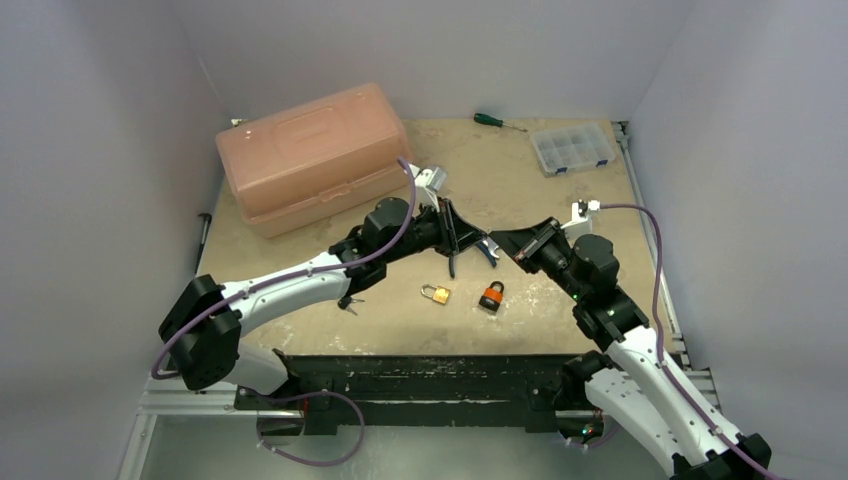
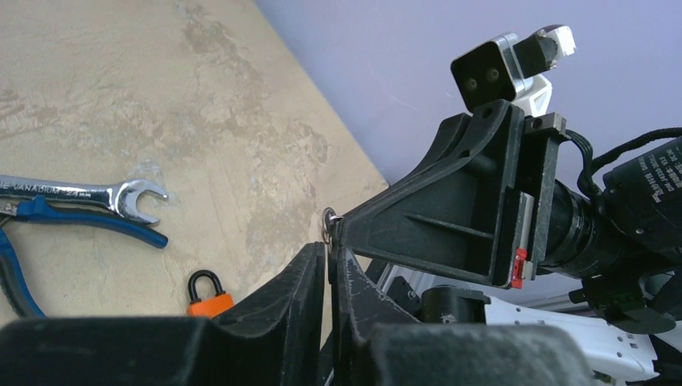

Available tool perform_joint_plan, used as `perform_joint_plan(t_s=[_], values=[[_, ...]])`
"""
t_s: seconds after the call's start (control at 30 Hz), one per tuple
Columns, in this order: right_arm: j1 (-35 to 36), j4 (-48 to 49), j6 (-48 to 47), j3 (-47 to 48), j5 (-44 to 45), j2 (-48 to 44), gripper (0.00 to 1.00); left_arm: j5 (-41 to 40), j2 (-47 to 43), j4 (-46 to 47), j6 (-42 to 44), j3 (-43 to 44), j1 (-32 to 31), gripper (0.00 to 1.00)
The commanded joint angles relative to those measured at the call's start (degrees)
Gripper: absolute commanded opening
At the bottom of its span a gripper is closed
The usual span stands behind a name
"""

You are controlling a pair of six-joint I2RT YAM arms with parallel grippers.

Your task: Unlock with the key

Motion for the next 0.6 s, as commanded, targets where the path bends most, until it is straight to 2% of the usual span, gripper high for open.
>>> perform_joint_plan(t_s=[0.0, 0.23, 0.3, 0.43, 0.5, 0.57], values=[[0.3, 2.4, -0.5, 1.2, -1.2, -1.6, 0.00, -1.2, 0.6, 3.1, 0.6, 2.1, -0.2, 0.02], [0.3, 6.2, -2.6, -1.1, -7.1, -4.0, 0.00, -2.6, 0.3, -0.9, 2.1, 3.3, -0.2, 0.00], [0.2, 3.3, -4.7, -0.1, -5.9, -4.9, 0.26, -3.6, -0.8, -3.7, 3.3, 3.8, -0.3, 0.00], [0.3, -3.8, -10.8, 3.2, -3.3, -6.3, 0.86, -5.8, -3.0, -10.9, 6.4, 5.4, -0.2, 0.00], [0.3, -6.2, -14.6, 4.8, -2.3, -6.6, 0.94, -6.8, -4.3, -15.2, 8.3, 6.1, -0.3, 0.00], [0.2, -5.9, -18.8, 5.6, -2.1, -6.9, 0.97, -7.9, -5.7, -18.3, 9.9, 6.5, -0.2, 0.00]])
